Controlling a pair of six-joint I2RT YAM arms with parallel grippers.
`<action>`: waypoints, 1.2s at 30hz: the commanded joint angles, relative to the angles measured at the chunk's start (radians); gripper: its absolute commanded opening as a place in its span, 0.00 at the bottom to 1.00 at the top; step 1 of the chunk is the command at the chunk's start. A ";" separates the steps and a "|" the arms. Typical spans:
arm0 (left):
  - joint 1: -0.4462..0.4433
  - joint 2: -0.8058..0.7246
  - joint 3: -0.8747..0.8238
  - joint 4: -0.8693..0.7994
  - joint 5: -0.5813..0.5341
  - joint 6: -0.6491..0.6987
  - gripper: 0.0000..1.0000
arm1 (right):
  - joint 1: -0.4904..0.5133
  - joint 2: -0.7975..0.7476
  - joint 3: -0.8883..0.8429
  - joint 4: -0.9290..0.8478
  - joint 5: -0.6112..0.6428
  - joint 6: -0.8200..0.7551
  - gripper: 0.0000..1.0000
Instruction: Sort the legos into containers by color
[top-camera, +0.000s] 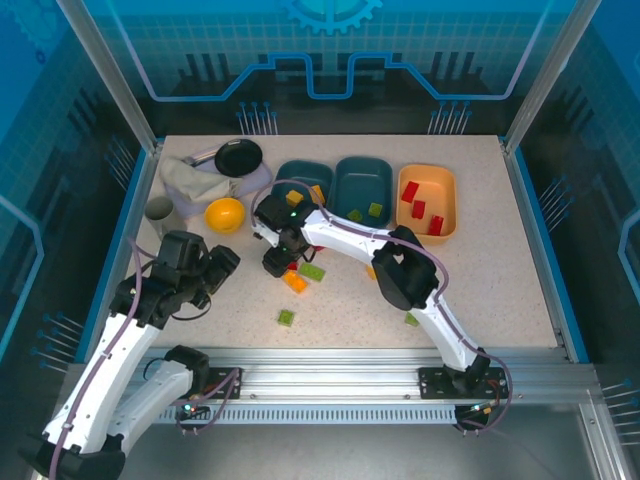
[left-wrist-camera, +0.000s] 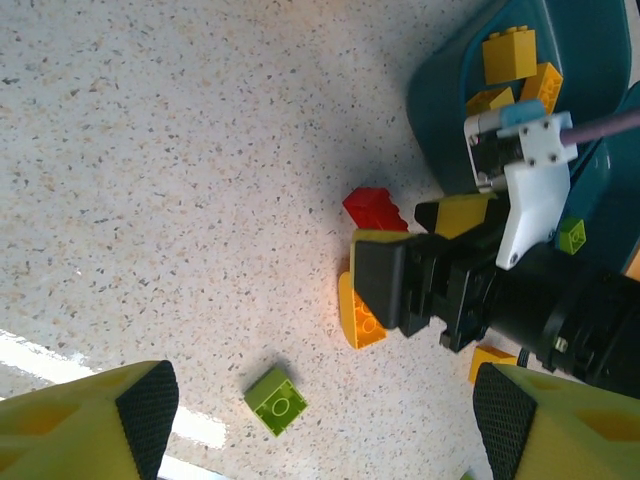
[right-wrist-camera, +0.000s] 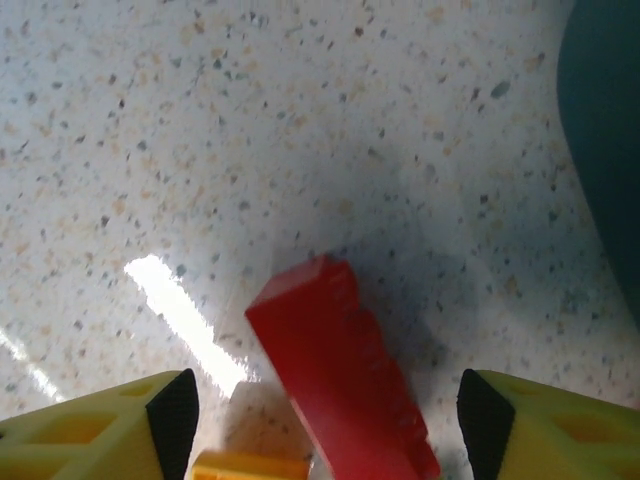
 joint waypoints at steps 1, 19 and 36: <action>0.001 -0.013 -0.003 -0.054 -0.013 0.001 0.81 | 0.025 0.067 0.077 -0.078 0.040 0.006 0.68; 0.001 -0.024 0.010 -0.023 0.027 0.045 0.80 | 0.048 0.043 0.090 -0.047 0.178 -0.015 0.22; -0.238 0.376 0.211 0.358 0.127 0.201 0.80 | -0.392 -0.570 -0.365 0.101 0.248 0.217 0.19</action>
